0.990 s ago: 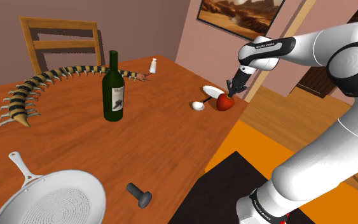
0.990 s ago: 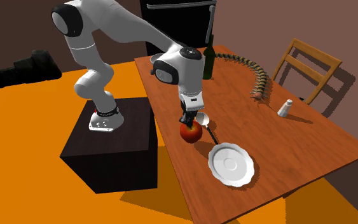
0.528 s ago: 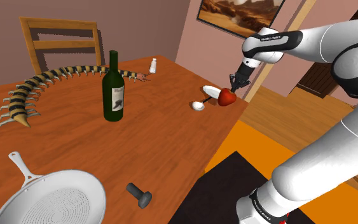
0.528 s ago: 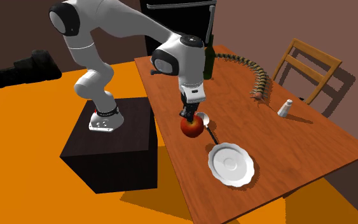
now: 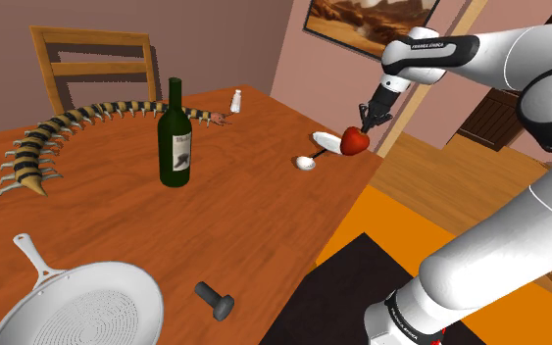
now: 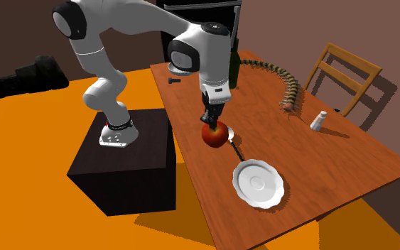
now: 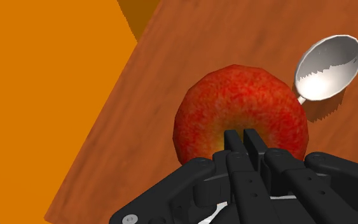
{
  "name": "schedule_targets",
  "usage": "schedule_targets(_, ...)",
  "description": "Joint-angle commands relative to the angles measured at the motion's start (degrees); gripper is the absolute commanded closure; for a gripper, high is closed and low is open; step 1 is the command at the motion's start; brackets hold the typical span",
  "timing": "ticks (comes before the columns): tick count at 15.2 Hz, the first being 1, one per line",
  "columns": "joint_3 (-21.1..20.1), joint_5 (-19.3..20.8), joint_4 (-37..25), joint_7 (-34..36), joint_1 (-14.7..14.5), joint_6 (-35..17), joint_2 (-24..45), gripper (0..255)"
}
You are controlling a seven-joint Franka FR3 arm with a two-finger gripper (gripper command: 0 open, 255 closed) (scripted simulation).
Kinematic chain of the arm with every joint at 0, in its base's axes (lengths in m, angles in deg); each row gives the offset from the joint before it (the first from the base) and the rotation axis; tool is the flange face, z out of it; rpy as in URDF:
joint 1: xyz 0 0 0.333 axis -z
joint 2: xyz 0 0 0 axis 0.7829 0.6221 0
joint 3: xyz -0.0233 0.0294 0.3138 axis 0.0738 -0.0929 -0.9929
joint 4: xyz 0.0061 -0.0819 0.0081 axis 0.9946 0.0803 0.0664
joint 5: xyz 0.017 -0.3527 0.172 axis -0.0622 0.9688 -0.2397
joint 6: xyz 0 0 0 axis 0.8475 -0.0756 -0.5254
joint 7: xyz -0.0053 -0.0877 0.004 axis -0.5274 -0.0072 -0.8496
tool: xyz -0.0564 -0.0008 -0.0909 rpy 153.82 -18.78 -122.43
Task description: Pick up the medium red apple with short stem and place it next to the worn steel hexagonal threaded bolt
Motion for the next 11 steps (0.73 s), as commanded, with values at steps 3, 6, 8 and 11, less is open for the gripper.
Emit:
schedule_targets(3, 0.01, 0.14, -2.71, 0.13, 0.01, 3.07, -0.36, 255)
schedule_targets(6, 0.0, 0.2, -4.86, 0.24, 0.01, 5.36, -0.5, 255)
schedule_targets(8, 0.0, 0.22, -6.37, 0.3, 0.01, 6.89, -0.53, 255)
schedule_targets(11, 0.01, 0.22, -8.75, 0.37, 0.01, 9.21, -0.47, 255)
